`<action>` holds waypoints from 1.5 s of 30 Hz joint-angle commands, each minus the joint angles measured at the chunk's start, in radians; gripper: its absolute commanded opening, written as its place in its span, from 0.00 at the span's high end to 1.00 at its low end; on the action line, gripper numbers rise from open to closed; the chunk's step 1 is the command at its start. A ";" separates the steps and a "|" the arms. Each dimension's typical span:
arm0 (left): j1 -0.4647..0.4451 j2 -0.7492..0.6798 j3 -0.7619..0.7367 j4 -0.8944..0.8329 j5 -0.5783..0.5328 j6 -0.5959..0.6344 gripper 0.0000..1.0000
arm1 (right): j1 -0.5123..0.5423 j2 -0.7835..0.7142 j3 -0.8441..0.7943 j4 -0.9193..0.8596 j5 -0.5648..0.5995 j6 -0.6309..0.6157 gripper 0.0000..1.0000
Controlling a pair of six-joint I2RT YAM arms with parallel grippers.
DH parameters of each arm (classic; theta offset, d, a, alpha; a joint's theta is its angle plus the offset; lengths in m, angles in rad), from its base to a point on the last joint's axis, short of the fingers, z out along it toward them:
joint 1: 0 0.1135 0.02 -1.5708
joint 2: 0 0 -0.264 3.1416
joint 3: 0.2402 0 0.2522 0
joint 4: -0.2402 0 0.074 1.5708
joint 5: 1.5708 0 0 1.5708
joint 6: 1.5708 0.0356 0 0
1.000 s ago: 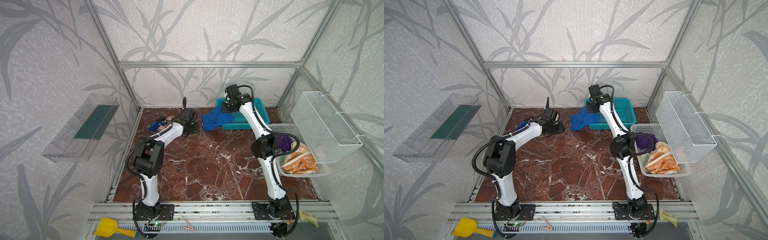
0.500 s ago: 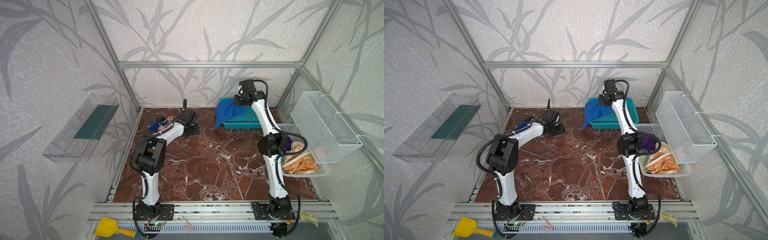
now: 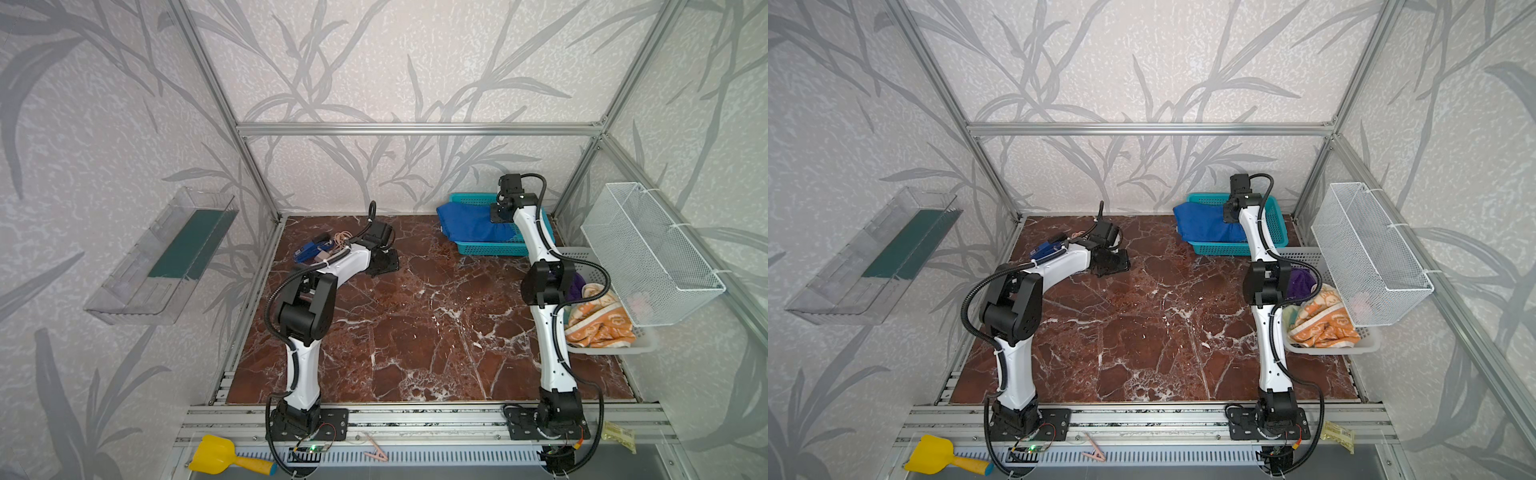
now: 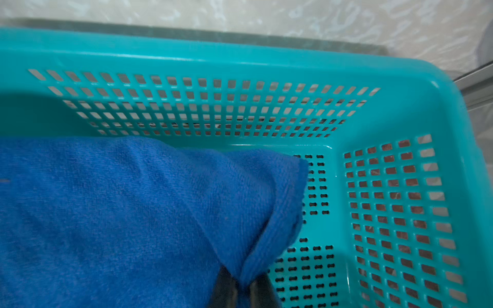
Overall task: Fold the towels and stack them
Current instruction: 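Carry the towel to the teal basket with the right gripper while the left releases, then lower the blue towel into the teal basket and open the right gripper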
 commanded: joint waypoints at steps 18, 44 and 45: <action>0.001 0.030 0.015 -0.026 0.003 -0.009 0.54 | 0.150 0.057 -0.056 0.102 0.153 -0.189 1.00; 0.003 -0.057 -0.077 -0.025 -0.023 0.025 0.54 | -0.029 0.007 -0.042 0.014 0.300 -0.058 0.33; 0.002 -0.059 -0.080 -0.022 -0.023 0.024 0.54 | -0.023 -0.001 -0.042 0.014 0.271 -0.055 0.32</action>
